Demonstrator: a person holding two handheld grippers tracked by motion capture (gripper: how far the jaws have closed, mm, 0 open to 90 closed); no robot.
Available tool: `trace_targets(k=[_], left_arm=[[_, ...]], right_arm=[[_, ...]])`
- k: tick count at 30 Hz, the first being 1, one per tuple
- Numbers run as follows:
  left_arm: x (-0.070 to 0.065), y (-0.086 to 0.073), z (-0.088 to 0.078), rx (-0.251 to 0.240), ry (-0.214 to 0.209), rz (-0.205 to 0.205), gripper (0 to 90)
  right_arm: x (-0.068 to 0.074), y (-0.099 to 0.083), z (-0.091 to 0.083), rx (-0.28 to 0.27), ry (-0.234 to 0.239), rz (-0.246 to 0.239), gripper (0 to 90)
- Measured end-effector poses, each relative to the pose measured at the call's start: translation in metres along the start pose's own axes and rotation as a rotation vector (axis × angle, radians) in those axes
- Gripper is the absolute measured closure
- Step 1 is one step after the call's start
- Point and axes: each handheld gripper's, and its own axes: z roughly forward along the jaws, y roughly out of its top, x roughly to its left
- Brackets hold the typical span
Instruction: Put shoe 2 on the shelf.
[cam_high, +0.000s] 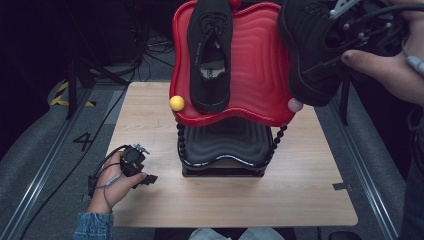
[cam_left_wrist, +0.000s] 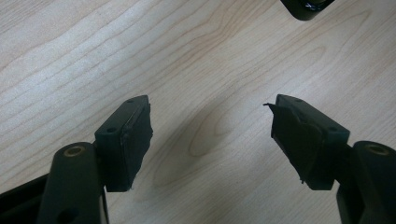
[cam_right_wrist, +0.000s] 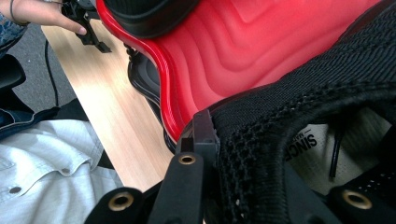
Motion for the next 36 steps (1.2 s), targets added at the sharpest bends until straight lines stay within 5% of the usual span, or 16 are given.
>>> trace_targets(k=[18,36], left_arm=[[0.005,-0.005,0.001,-0.008,-0.010,-0.009,30.1],[0.005,-0.005,0.004,0.003,-0.003,0.001,29.9]], right_arm=[[0.019,0.043,0.035,-0.017,-0.003,-0.072,86.6],[0.030,0.058,0.068,0.007,0.007,-0.128,86.6]])
